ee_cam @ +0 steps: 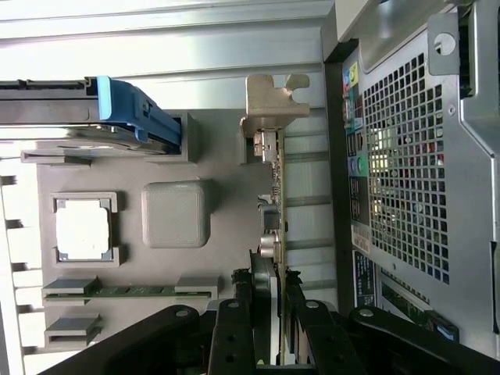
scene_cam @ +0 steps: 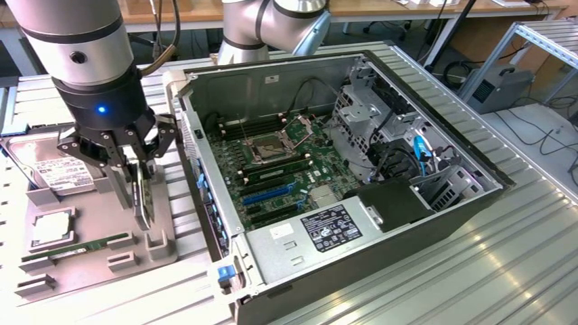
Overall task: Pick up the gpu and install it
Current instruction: 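Pick up the gpu and move the gpu toward the slot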
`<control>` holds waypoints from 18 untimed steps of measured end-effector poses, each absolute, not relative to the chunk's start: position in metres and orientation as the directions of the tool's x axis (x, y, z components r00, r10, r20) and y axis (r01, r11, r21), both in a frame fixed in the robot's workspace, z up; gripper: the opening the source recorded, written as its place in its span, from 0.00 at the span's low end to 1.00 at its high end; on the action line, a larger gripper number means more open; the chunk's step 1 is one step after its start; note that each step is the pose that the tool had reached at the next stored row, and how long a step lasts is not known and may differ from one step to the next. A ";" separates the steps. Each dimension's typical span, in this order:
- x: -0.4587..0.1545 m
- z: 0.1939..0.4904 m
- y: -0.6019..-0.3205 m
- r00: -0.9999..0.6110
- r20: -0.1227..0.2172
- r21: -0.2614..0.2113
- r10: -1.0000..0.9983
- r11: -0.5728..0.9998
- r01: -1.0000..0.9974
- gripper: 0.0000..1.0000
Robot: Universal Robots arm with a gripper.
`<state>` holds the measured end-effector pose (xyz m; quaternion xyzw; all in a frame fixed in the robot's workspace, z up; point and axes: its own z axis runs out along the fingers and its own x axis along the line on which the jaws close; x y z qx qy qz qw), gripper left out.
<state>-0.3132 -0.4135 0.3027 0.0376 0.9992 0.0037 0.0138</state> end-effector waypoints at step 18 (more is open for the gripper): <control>-0.313 0.308 -0.413 -0.997 -0.027 0.008 0.075 0.997 0.075 0.27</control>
